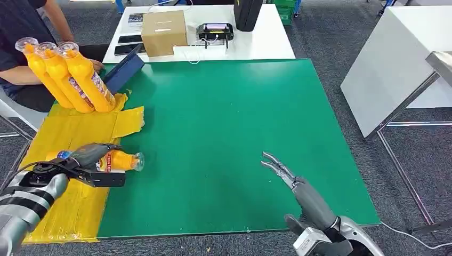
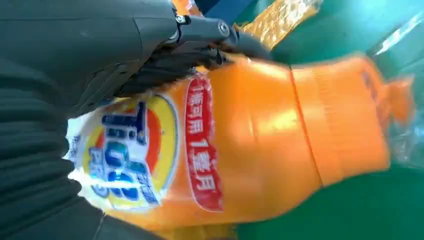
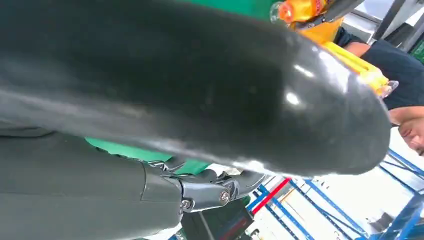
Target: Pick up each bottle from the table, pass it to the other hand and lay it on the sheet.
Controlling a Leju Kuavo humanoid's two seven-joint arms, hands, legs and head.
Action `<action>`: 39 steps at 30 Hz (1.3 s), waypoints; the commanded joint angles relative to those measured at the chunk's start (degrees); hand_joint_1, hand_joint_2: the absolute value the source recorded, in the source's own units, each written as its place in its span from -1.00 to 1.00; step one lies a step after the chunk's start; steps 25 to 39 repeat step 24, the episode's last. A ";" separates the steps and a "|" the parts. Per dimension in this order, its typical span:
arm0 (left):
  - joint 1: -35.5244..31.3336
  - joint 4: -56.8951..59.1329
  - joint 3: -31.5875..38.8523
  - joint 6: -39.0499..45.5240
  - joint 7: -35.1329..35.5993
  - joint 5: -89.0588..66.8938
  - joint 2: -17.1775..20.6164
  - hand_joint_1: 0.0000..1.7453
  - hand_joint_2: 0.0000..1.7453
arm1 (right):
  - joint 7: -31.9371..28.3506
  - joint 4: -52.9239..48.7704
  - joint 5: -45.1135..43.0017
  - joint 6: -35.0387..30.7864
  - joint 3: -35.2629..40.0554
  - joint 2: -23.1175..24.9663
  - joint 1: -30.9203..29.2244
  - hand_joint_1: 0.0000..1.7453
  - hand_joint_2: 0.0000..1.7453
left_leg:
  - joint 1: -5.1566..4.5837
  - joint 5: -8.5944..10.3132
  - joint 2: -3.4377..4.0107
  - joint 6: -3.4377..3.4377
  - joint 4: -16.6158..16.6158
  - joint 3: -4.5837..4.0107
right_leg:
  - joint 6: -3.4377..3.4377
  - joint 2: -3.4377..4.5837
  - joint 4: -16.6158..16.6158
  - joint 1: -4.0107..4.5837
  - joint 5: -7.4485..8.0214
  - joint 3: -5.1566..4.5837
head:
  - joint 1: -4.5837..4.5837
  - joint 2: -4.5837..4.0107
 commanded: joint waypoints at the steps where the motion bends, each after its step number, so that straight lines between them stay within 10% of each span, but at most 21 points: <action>1: 5.18 -6.08 5.32 1.17 -4.29 12.67 -3.07 -1.00 -1.00 | 0.85 2.92 -0.91 0.19 -0.97 2.26 -0.23 -1.00 -1.00 | 0.06 -0.05 -0.16 -0.04 -0.05 0.22 | -0.07 0.17 -0.10 0.02 -0.05 0.27 | 0.02 0.00; 9: 19.72 -25.83 18.43 4.02 -2.73 19.09 -8.98 -1.00 -1.00 | 1.12 3.27 -2.38 -1.41 -1.71 4.18 3.36 -1.00 -1.00 | -0.01 -0.06 -0.06 -0.02 -0.08 0.15 | -0.03 0.13 -0.11 -0.03 -0.04 0.15 | 0.00 0.00; 15: 23.86 -45.42 33.48 -0.38 1.08 45.20 -26.33 -1.00 -1.00 | -1.53 1.23 7.54 -11.23 -1.25 11.29 4.87 -1.00 -1.00 | 0.05 -0.03 -0.35 -0.02 0.02 -0.04 | -0.03 -0.11 -0.10 0.02 -0.07 0.03 | 0.00 0.00; 39: 28.31 -52.33 26.28 -9.97 4.24 58.48 -26.47 -1.00 -1.00 | -5.40 1.08 8.88 -18.95 -5.77 18.06 4.48 -1.00 -1.00 | 0.01 -0.08 -0.07 -0.05 -0.02 0.06 | -0.05 0.14 -0.08 0.01 -0.04 0.06 | 0.02 0.00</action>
